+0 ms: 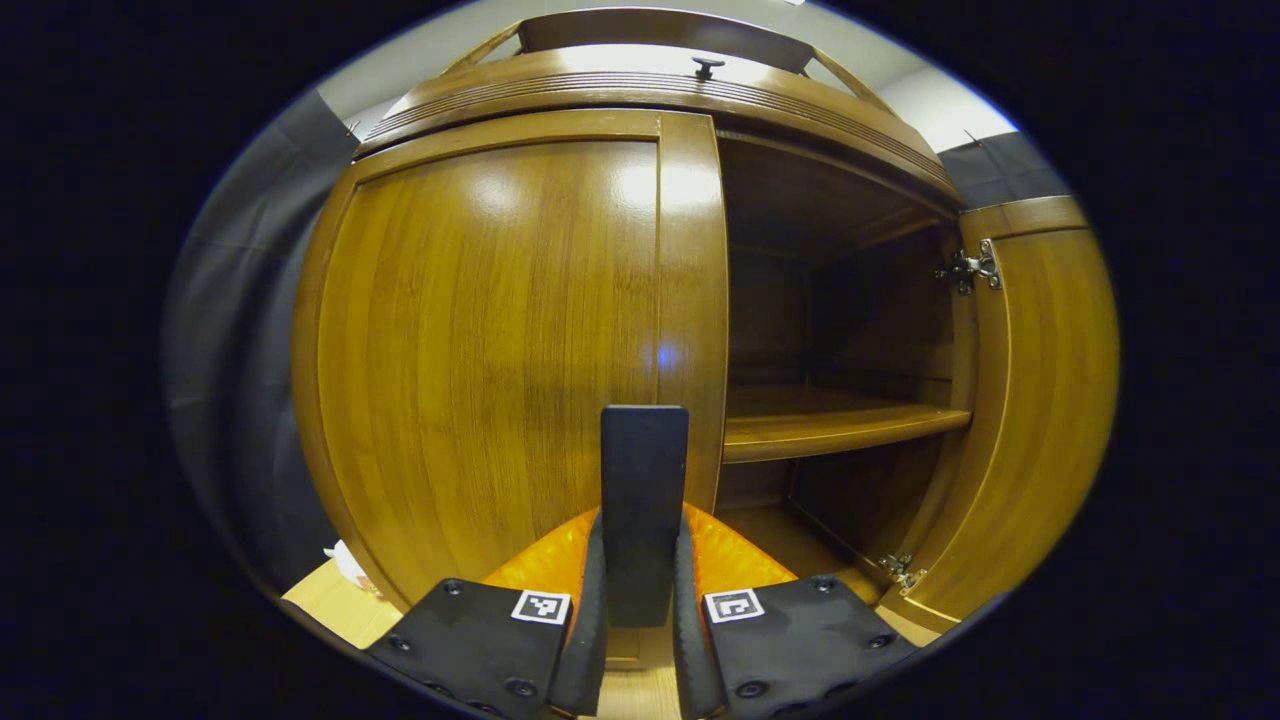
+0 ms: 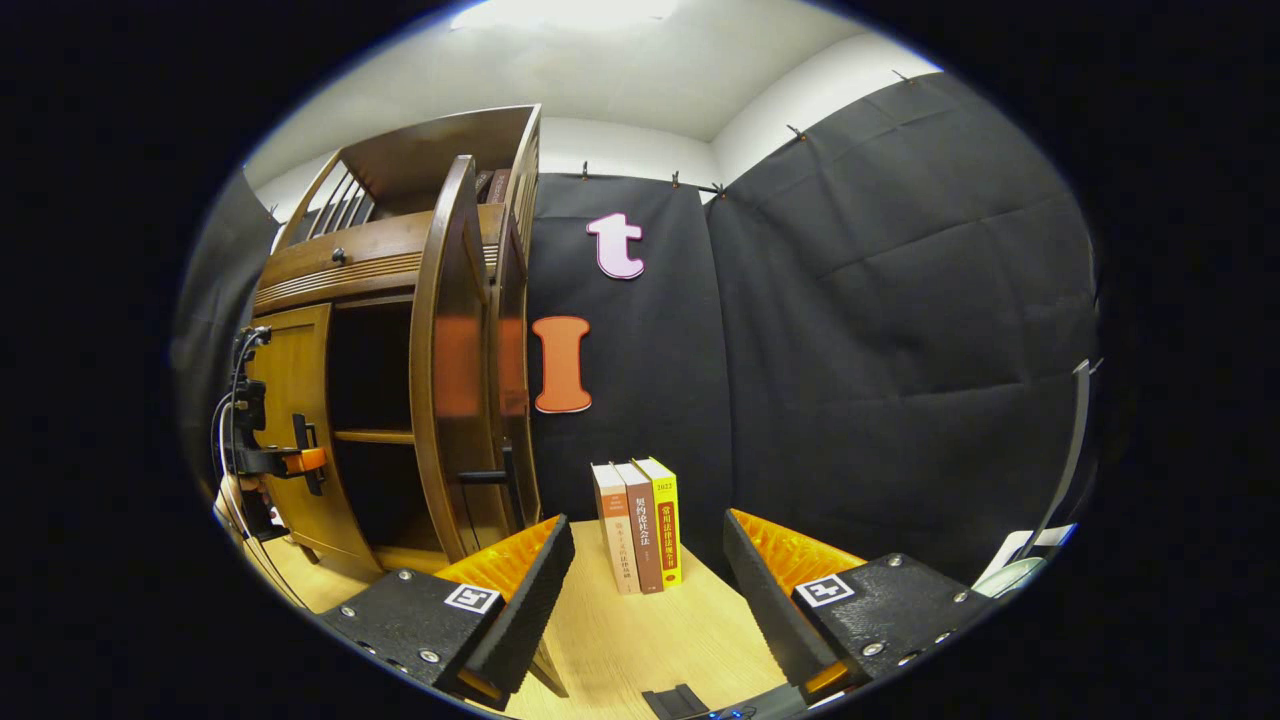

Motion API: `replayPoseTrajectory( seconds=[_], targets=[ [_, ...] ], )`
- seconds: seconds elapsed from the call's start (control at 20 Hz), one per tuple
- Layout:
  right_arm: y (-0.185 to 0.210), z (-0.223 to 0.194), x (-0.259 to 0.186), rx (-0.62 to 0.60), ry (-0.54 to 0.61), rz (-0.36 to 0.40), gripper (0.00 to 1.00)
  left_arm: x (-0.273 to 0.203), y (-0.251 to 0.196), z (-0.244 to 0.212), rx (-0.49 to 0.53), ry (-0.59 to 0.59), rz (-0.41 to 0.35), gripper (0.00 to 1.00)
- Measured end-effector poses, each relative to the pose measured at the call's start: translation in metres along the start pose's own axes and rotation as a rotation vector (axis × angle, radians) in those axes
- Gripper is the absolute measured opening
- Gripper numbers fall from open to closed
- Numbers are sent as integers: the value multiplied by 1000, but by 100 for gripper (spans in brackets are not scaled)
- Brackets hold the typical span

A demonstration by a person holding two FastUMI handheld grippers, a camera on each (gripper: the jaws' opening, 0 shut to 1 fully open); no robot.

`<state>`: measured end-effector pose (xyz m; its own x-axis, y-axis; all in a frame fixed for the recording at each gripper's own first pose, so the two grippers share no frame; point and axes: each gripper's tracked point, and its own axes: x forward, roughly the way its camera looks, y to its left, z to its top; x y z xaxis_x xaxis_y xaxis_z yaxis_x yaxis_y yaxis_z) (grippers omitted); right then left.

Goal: Open the right door of the double-door shoe cabinet with the right hand, and open the left door with the left hand.

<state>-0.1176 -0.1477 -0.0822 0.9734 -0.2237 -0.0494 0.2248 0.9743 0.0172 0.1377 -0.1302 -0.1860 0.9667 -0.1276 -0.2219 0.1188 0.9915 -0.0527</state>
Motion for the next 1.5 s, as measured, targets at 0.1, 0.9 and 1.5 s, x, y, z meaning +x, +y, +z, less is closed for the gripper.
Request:
replayPoseTrajectory(
  seconds=[0.1, 0.9, 1.5],
  targets=[
    [5, 0, -6, -3, 6, 5, 98, -13, 0, -2, 12, 4, -22, 26],
    [75, 16, -46, -5, 0, 97, 98, -125, 33, -1, 25, 37, -176, 23],
    [124, 20, -60, 15, -16, 196, 98, -183, 89, 4, 40, 47, -160, 22]
  ],
)
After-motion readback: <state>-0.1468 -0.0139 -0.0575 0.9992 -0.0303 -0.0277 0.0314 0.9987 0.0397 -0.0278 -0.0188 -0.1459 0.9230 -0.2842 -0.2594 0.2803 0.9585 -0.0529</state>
